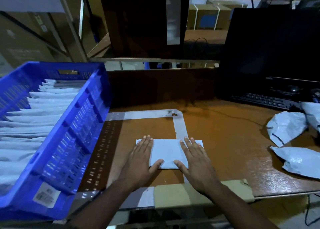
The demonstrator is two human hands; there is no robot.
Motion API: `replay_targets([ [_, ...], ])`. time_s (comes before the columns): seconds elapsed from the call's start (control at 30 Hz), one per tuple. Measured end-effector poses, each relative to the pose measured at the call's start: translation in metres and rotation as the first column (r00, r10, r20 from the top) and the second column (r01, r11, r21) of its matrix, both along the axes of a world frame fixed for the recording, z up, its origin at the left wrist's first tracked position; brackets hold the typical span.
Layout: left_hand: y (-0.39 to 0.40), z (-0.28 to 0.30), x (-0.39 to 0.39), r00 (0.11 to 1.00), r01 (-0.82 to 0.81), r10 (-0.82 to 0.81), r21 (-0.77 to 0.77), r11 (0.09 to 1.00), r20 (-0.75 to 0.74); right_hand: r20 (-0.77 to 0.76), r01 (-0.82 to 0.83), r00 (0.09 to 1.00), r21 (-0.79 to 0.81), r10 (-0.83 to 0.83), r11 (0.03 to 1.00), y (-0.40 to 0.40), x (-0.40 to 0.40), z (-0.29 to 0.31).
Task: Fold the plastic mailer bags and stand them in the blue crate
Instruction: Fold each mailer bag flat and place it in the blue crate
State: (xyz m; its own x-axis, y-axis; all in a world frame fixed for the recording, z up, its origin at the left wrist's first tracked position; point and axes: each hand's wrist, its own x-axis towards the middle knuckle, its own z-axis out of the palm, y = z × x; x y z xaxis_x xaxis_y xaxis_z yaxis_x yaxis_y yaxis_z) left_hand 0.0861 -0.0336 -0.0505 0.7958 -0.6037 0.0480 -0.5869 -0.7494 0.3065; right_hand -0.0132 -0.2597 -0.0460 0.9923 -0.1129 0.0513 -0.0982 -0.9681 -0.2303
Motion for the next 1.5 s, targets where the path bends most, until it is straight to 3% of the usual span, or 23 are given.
replay_targets([
  [0.33, 0.002, 0.004, 0.001, 1.0, 0.003, -0.002, 0.052, 0.999, -0.02, -0.02, 0.074, 0.997, 0.064, -0.073, 0.995, -0.001, -0.007, -0.001],
  [0.43, 0.005, 0.007, 0.002, 0.995, 0.034, -0.032, 0.014, 0.999, -0.098, -0.025, 0.153, 0.988, 0.084, -0.151, 0.985, -0.003, -0.015, -0.003],
  [0.57, 0.019, 0.025, 0.011, 0.956, 0.005, -0.058, -0.18, 0.984, -0.288, -0.052, 0.197, 0.98, 0.139, -0.191, 0.971, -0.007, -0.02, 0.002],
  [0.73, 0.034, 0.025, 0.007, 0.963, -0.014, -0.024, -0.139, 0.99, -0.267, -0.059, 0.291, 0.957, 0.186, -0.285, 0.938, -0.001, -0.016, 0.014],
  [0.87, 0.035, 0.026, 0.003, 0.951, -0.087, 0.013, -0.227, 0.97, -0.307, -0.056, 0.329, 0.943, 0.328, -0.329, 0.886, 0.001, -0.016, 0.025],
  [0.97, 0.036, 0.032, 0.005, 0.905, -0.287, 0.135, -0.344, 0.894, -0.403, -0.086, 0.412, 0.902, 0.463, -0.423, 0.785, -0.001, -0.02, 0.032],
  [1.07, 0.04, 0.04, 0.009, 0.761, -0.519, 0.144, -0.46, 0.721, -0.633, -0.109, 0.433, 0.89, 0.504, -0.442, 0.747, 0.001, -0.028, 0.038],
  [1.13, 0.042, 0.05, 0.011, 0.706, -0.574, 0.064, -0.516, 0.636, -0.706, -0.107, 0.414, 0.899, 0.521, -0.424, 0.746, 0.0, -0.032, 0.045],
  [1.23, 0.045, 0.078, 0.005, 0.723, -0.555, 0.011, -0.571, 0.606, -0.691, -0.081, 0.345, 0.928, 0.556, -0.364, 0.756, -0.005, -0.036, 0.053],
  [1.33, 0.05, 0.106, 0.0, 0.742, -0.494, -0.08, -0.624, 0.606, -0.665, -0.106, 0.264, 0.953, 0.751, -0.283, 0.606, -0.009, -0.037, 0.062],
  [1.43, 0.055, 0.134, -0.006, 0.719, -0.525, -0.179, -0.694, 0.493, -0.671, -0.131, 0.192, 0.974, 0.909, -0.184, 0.37, -0.006, -0.037, 0.076],
  [1.5, 0.056, 0.154, -0.013, 0.715, -0.552, -0.221, -0.729, 0.404, -0.663, -0.115, 0.15, 0.984, 0.946, -0.135, 0.288, -0.003, -0.036, 0.082],
])
